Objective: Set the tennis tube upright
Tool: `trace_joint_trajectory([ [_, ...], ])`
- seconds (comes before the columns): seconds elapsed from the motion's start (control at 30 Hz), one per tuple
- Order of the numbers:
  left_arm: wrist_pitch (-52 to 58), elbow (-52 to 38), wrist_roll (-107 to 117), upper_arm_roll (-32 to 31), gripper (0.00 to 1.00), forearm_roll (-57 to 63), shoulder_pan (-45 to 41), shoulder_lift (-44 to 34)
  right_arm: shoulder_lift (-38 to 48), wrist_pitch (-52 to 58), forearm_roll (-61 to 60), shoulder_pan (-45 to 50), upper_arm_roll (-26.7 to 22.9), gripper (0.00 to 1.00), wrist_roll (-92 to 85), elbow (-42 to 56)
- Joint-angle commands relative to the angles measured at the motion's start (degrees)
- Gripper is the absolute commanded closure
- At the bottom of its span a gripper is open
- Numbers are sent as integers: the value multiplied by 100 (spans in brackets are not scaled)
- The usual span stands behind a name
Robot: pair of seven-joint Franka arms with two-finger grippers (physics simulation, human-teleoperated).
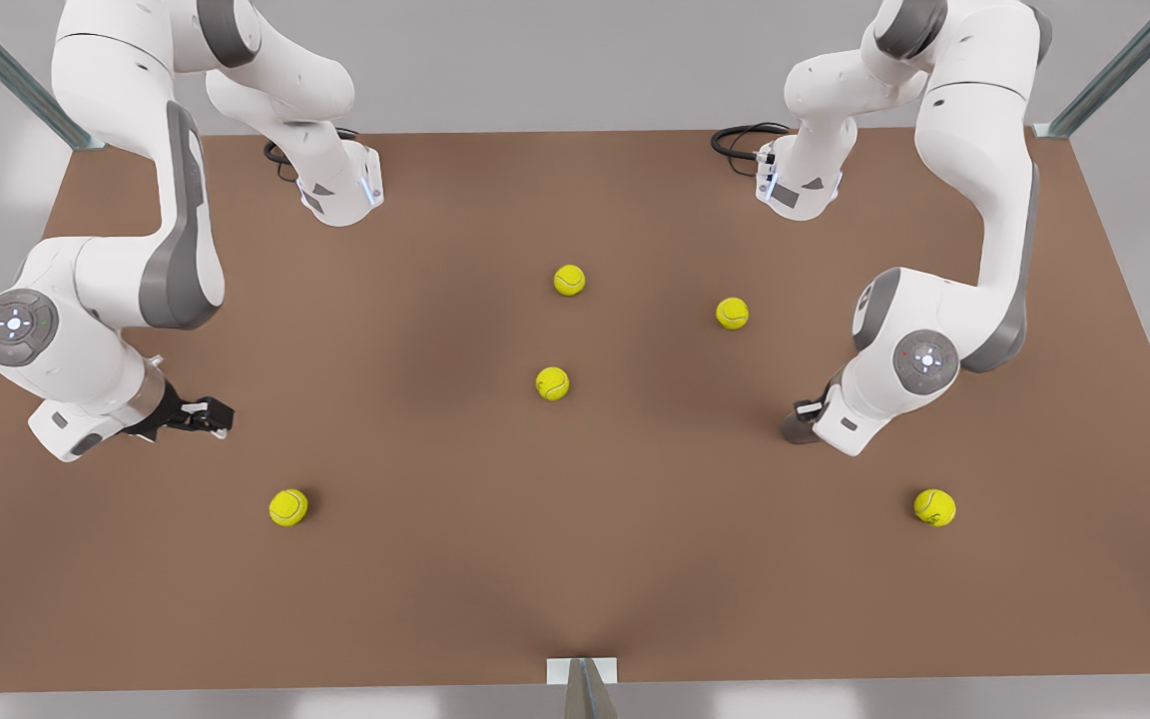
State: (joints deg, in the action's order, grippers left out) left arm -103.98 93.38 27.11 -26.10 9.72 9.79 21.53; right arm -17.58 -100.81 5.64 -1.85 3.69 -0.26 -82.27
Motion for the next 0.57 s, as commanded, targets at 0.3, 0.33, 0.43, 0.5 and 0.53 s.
trace_joint_trajectory([
  [0.3,2434,-1692,-398,-168,1,-93,128,-535,-44,0,-134,-87,0,0,-9,9],
  [0.33,2470,-1727,-1215,-150,0,-84,356,-834,-44,0,-134,-96,0,0,-9,9],
  [0.43,846,1258,-2288,1854,0,-682,-830,-3451,-53,-9,-134,-96,0,0,-9,9],
  [0.5,817,1446,-2403,1854,0,-717,-786,-3532,-97,-9,-134,-96,0,0,-9,9],
  [0.53,914,1437,-2412,1845,1,-708,-794,-3532,-106,-9,-134,-105,0,0,-9,9],
])
